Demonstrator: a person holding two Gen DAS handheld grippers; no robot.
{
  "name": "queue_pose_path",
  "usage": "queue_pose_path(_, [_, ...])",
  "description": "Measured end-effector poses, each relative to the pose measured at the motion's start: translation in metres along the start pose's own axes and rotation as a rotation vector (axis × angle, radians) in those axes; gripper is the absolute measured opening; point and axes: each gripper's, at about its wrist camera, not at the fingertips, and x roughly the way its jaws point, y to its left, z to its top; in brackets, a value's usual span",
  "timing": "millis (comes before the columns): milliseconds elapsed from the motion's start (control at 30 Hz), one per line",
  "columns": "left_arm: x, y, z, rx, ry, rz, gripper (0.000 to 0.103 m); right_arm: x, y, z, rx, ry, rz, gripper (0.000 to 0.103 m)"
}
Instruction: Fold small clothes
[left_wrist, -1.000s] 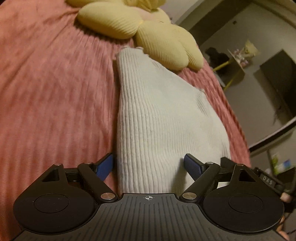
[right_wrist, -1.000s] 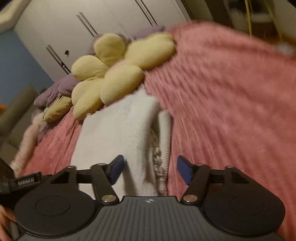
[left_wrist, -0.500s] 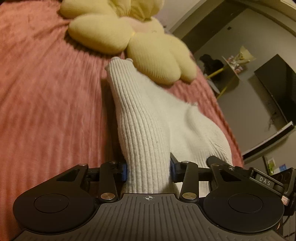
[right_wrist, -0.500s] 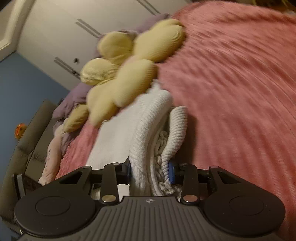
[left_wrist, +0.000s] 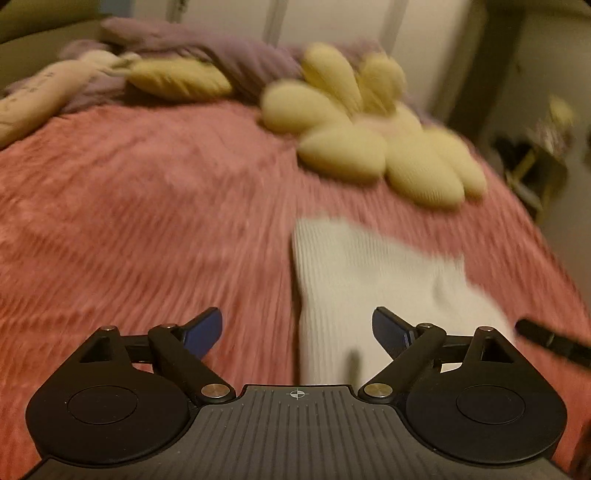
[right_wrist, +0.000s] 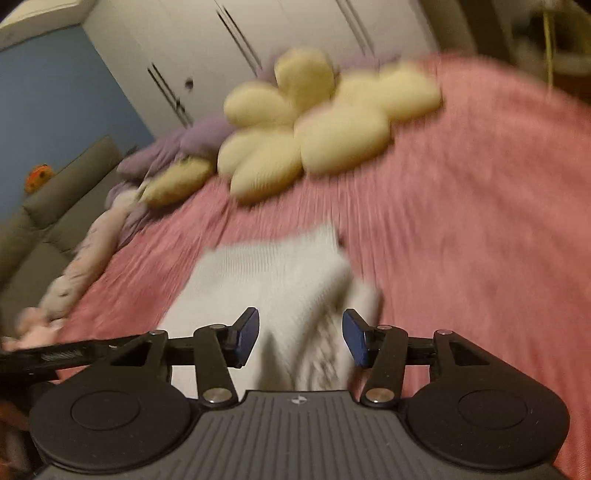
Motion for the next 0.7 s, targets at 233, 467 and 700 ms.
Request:
queue_pose_path(233, [0.037,-0.030,-0.005,-0.069,-0.139,0.101,0.097,0.040,0.064,-0.006,-0.209,-0.157,-0.142,0.066])
queue_pose_path(467, [0.073,-0.037,-0.047,0.073,-0.168,0.166,0.100,0.064,0.046,-0.044,-0.284,-0.184,-0.282,0.083])
queue_pose_path(700, [0.086,-0.033,-0.041,0.046,-0.126,0.177,0.103,0.086,0.033,-0.046,-0.260,-0.159,-0.321,0.087])
